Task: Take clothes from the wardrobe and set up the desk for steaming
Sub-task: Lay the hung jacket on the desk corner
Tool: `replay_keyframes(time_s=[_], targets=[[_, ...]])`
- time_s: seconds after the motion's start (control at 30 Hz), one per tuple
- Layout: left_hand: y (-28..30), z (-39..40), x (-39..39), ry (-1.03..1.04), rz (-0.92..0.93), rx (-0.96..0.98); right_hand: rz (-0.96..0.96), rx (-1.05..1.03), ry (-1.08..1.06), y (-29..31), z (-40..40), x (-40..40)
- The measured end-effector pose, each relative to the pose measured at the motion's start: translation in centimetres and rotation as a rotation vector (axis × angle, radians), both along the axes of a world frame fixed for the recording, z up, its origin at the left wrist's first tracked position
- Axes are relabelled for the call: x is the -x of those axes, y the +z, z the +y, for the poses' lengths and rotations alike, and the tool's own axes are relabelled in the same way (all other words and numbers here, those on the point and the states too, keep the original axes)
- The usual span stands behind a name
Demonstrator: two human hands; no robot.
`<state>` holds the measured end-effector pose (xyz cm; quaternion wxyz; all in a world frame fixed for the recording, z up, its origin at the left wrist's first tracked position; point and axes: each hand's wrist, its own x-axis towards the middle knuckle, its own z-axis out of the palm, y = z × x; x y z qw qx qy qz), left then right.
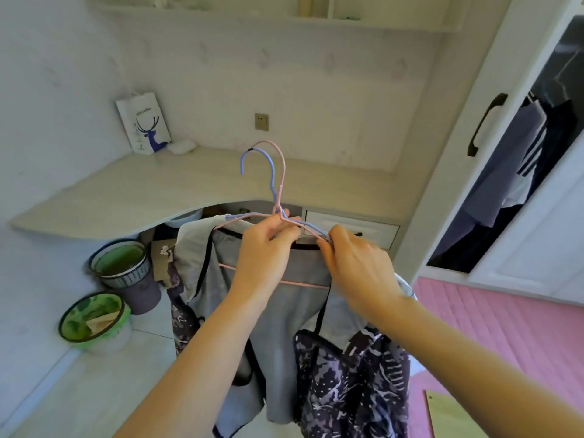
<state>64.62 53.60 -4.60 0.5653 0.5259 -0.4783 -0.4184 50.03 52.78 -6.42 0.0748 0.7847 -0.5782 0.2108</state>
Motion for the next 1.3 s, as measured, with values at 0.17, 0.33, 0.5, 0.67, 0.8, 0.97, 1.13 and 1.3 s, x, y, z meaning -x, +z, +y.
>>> replay_keyframes(time_s=[0.17,0.33,0.5,0.67,0.8,0.97,1.13,1.3], targets=[[-0.8,-4.2,-7.2,0.107,-0.523,0.202,0.006,0.006,0.043,-0.1,-4.7,-4.9],[-1.2,-7.8,-16.0,0.381,-0.769,0.429,-0.126,-0.024,0.089,0.3,-8.3,-8.0],[-2.7,-12.3,-21.7,0.321,-0.910,0.482,-0.229,-0.058,0.177,0.8,-11.5,-11.1],[-3.1,-15.5,-24.5,0.285,-0.940,0.547,-0.275,-0.137,0.233,1.1,-15.5,-13.4],[-3.3,-17.4,-26.0,0.290,-0.780,0.505,-0.289,-0.202,0.285,1.1,-19.4,-15.3],[-3.4,-21.3,-28.3,0.280,-0.704,0.413,-0.289,-0.240,0.345,1.3,-24.9,-18.1],[-3.1,-26.1,-30.8,0.320,-0.679,0.426,-0.300,-0.326,0.412,1.9,-31.8,-20.8],[-2.9,-30.4,-33.1,0.349,-0.693,0.388,-0.350,-0.363,0.464,2.5,-38.2,-23.1]])
